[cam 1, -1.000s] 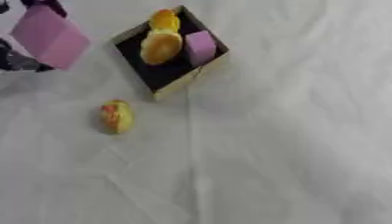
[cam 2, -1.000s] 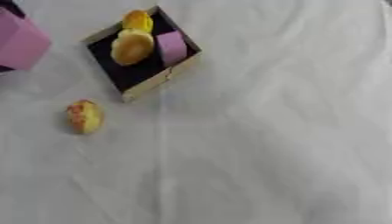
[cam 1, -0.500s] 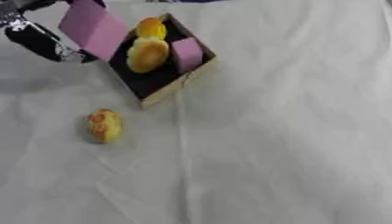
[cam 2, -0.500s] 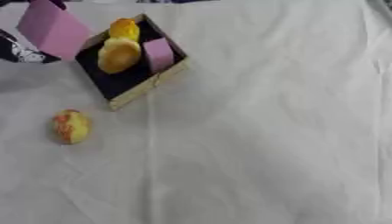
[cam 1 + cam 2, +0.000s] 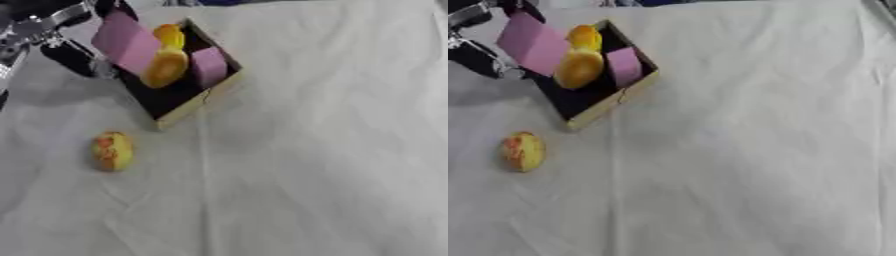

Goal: Pick up objects on the table and place them in the box.

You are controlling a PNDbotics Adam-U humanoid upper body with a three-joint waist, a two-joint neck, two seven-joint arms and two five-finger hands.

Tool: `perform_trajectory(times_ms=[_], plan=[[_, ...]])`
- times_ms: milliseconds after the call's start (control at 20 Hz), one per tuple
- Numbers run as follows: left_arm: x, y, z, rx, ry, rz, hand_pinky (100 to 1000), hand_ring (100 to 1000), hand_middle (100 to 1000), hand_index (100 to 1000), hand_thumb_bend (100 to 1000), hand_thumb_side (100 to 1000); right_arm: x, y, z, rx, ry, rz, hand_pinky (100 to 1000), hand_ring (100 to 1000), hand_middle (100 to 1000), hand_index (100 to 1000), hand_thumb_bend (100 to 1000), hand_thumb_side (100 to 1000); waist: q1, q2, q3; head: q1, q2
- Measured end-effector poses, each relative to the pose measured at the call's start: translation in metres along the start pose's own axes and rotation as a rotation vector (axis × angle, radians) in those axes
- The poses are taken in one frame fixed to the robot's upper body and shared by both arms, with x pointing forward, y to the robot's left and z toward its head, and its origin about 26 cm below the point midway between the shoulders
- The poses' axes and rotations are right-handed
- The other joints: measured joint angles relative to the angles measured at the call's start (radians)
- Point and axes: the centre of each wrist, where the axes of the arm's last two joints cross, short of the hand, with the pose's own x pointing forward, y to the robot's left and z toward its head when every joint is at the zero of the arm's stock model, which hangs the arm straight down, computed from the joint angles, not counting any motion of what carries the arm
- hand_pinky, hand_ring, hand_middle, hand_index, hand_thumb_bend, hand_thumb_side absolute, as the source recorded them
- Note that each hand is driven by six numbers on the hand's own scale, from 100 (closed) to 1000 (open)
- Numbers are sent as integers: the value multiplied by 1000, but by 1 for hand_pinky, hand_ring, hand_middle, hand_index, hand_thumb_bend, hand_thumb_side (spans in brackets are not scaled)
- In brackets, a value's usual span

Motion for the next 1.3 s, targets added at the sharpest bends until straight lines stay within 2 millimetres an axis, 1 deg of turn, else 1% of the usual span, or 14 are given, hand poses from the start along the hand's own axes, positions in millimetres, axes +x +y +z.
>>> perform_trajectory(times_ms=[300,400,450,500,550,600,650,700,750,900,950,1050,1150,1300], plan=[[0,-10,-5,-25,-9,16,599,522,469,559,100,168,0,1,-1,0,3,-6,1000,985,686,796,100,455,6,4,-6,3,-8],[-1,-13,-6,-37,-9,18,618,539,490,583,100,160,0,1,-1,2,5,-8,1000,984,686,796,100,455,7,6,-10,5,-9],[-1,-14,-6,-46,-9,18,653,571,529,632,130,160,0,1,-1,2,6,-9,1000,984,686,796,100,455,7,6,-12,5,-9],[-2,-16,-6,-58,-9,19,665,584,545,655,149,162,0,1,-1,1,6,-10,1000,984,686,796,100,455,7,7,-12,6,-9],[-2,-17,-6,-75,-9,18,710,642,611,764,207,163,0,2,-1,1,7,-13,1000,984,686,796,100,455,7,7,-12,6,-9],[-3,-18,-6,-97,-8,18,715,650,619,777,214,163,0,2,-1,0,9,-14,1000,984,685,796,100,455,7,7,-12,6,-9],[-3,-18,-6,-122,-9,19,764,718,692,849,259,157,0,2,-1,-1,11,-14,1000,984,685,796,100,455,7,7,-12,6,-9],[-4,-18,-6,-144,-11,20,780,737,715,867,276,152,0,2,-1,0,13,-14,1000,984,685,796,100,456,8,7,-11,6,-8],[-3,-18,-6,-166,-14,23,806,763,746,891,313,137,-1,2,-1,0,15,-14,1000,984,685,796,100,457,9,7,-11,5,-8],[-1,-15,-6,-204,-31,29,831,782,766,911,357,100,-1,2,-1,1,18,-16,1000,985,685,796,100,457,9,7,-10,3,-7],[0,-14,-7,-210,-39,30,838,789,772,917,379,115,-1,3,0,2,21,-16,1000,985,685,796,100,458,9,7,-9,1,-6],[3,-11,-7,-216,-52,30,850,799,783,927,402,251,-2,3,1,3,30,-18,1000,985,685,795,100,458,9,6,-7,-2,0],[5,-10,-7,-221,-64,30,862,806,790,935,403,265,-2,4,1,2,33,-23,1000,985,685,795,100,459,9,6,-5,-6,3],[8,-8,-7,-209,-73,36,866,808,792,939,413,239,-3,4,1,0,35,-31,1000,985,685,795,100,460,9,5,-4,-12,11]])
